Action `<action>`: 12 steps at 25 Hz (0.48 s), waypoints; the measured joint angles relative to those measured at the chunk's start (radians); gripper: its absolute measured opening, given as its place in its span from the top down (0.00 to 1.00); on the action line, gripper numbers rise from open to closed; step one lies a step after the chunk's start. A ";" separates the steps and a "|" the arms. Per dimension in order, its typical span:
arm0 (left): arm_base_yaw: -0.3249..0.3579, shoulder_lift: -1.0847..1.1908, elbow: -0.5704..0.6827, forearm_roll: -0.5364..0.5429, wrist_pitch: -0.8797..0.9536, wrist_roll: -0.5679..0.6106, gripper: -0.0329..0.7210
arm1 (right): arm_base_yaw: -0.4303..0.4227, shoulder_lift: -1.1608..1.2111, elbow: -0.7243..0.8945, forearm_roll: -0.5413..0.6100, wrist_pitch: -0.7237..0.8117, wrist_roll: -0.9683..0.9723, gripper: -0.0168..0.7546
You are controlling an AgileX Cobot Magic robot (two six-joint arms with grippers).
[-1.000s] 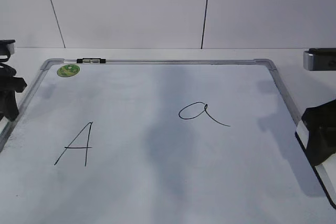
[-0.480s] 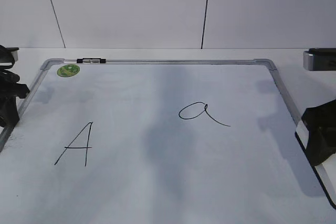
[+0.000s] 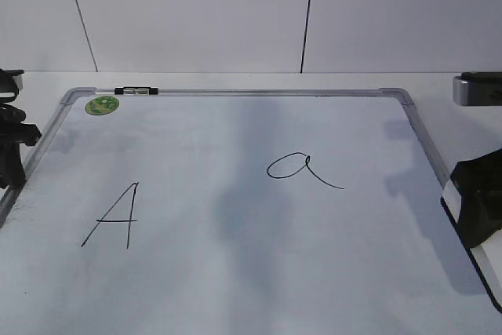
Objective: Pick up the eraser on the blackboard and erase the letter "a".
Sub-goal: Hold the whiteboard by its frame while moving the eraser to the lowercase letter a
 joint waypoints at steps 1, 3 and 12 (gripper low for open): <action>0.000 0.000 0.000 0.000 0.000 0.000 0.80 | 0.000 0.000 0.000 0.000 0.000 0.000 0.22; 0.000 0.000 0.000 0.000 -0.002 0.000 0.80 | 0.000 0.000 0.000 0.000 0.000 0.000 0.22; 0.000 0.000 0.000 -0.018 -0.002 0.022 0.75 | 0.000 0.000 0.000 0.000 0.000 0.000 0.22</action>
